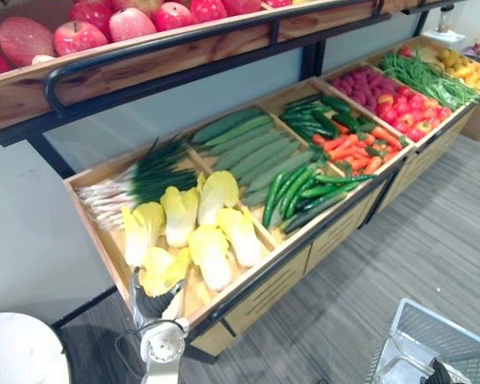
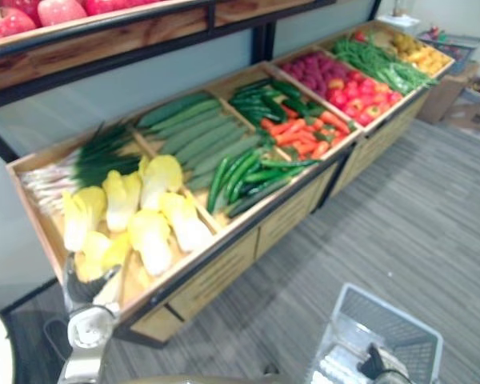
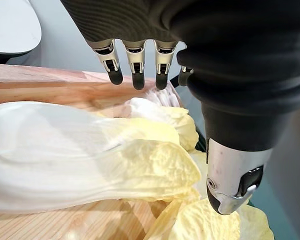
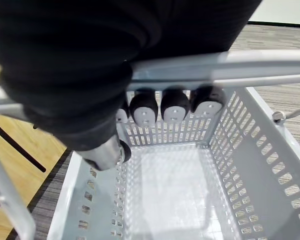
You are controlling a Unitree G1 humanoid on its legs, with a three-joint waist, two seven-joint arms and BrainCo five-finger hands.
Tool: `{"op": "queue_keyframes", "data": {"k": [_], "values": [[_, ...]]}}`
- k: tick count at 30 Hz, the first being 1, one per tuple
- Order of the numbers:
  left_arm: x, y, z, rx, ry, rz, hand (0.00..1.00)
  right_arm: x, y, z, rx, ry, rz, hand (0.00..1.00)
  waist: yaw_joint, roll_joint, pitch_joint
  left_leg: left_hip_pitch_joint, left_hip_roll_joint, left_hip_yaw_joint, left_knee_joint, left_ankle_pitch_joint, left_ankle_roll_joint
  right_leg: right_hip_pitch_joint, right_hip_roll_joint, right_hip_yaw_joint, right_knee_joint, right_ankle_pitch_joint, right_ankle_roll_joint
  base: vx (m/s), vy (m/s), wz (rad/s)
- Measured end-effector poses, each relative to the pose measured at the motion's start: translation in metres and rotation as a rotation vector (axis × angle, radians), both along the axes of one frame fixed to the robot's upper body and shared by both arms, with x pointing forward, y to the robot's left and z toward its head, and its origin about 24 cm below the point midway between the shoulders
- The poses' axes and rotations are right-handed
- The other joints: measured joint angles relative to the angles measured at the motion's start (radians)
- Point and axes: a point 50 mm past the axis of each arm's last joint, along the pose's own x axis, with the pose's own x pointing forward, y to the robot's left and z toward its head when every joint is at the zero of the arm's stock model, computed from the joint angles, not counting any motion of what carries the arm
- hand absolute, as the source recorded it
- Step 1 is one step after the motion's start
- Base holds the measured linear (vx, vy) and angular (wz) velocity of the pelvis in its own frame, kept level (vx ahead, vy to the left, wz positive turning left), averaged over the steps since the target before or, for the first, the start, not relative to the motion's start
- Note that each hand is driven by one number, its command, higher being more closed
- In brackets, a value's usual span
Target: Pick vegetable in the basket
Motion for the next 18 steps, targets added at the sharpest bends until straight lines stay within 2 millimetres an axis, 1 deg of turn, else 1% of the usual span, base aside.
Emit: {"op": "queue_keyframes", "data": {"k": [1, 7, 14, 18], "values": [[0.000, 0.001, -0.002, -0.005, 0.006, 0.009, 0.00, 0.001, 0.001, 0.000, 0.001, -0.001, 0.005, 1.00, 0.000, 0.001, 0.000, -0.003, 0.000, 0.003, 0.000, 0.000, 0.000, 0.000, 0.001, 0.004, -0.004, 0.009, -0.002, 0.02, -0.003, -0.06], [-0.001, 0.002, -0.003, -0.010, 0.015, 0.022, 0.00, 0.002, 0.004, -0.001, 0.005, 0.005, 0.021, 1.00, -0.001, -0.002, 0.001, -0.002, 0.001, 0.005, 0.000, 0.000, 0.000, 0.000, 0.002, 0.006, -0.006, 0.009, -0.002, 0.01, 0.000, -0.01], [-0.007, 0.007, -0.015, -0.026, 0.076, 0.051, 0.00, 0.001, 0.006, -0.002, 0.004, 0.006, 0.035, 1.00, -0.001, -0.009, 0.005, -0.001, 0.002, 0.019, 0.000, -0.001, -0.001, -0.003, 0.003, 0.013, -0.008, 0.011, -0.002, 0.00, -0.001, -0.02], [-0.010, 0.013, -0.023, -0.015, 0.125, 0.059, 0.00, 0.002, 0.006, -0.002, -0.003, -0.006, 0.035, 1.00, 0.000, -0.011, 0.007, -0.001, 0.004, 0.031, 0.000, -0.003, -0.003, -0.013, 0.008, 0.031, -0.016, 0.015, -0.004, 0.00, -0.006, -0.12]]}}
